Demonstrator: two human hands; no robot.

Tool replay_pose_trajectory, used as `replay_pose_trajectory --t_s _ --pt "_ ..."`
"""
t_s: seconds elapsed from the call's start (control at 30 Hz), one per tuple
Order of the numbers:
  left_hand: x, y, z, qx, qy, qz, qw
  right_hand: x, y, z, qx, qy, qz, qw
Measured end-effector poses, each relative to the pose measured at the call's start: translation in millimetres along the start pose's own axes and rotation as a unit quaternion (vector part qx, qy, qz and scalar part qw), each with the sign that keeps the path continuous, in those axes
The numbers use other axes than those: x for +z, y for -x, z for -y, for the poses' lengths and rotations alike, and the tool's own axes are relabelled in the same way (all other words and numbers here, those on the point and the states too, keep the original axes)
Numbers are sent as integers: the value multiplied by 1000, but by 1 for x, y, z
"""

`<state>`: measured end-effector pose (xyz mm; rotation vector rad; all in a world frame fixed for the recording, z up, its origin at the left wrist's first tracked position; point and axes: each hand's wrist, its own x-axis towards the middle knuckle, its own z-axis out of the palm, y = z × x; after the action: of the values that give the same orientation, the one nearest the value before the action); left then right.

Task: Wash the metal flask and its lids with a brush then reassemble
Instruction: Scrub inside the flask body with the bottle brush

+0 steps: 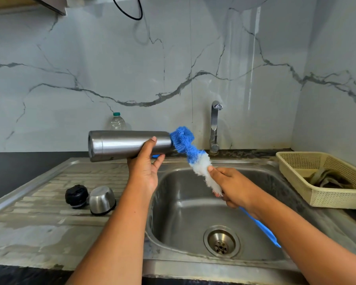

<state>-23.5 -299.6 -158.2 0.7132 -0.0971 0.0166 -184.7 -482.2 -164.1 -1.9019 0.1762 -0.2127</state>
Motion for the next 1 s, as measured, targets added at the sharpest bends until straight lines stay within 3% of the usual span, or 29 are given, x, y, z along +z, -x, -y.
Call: replay_pose_trajectory --t_s 0.13,0.23,0.37,0.57,0.7,0.83,1.0 --pt "3 4 4 -16 -15 27 999 10 -3 5 -6 -43 -8 999" --pt "4 8 10 -13 -57 23 998 10 -7 6 -8 -16 -26 999" --pt "-2 -3 -2 0 -2 16 1000 5 1 -1 1 -8 15 1000" --pt "2 7 4 1 -91 49 995 4 -9 3 -7 70 -41 997" --pt "-3 -2 -6 7 -29 6 1000 4 -5 -1 -13 73 -20 997" --pt "6 9 3 -7 -58 13 998 8 -12 3 -22 81 -44 996" --pt "3 7 -10 -4 41 -15 999 8 -6 -1 -54 132 -38 989"
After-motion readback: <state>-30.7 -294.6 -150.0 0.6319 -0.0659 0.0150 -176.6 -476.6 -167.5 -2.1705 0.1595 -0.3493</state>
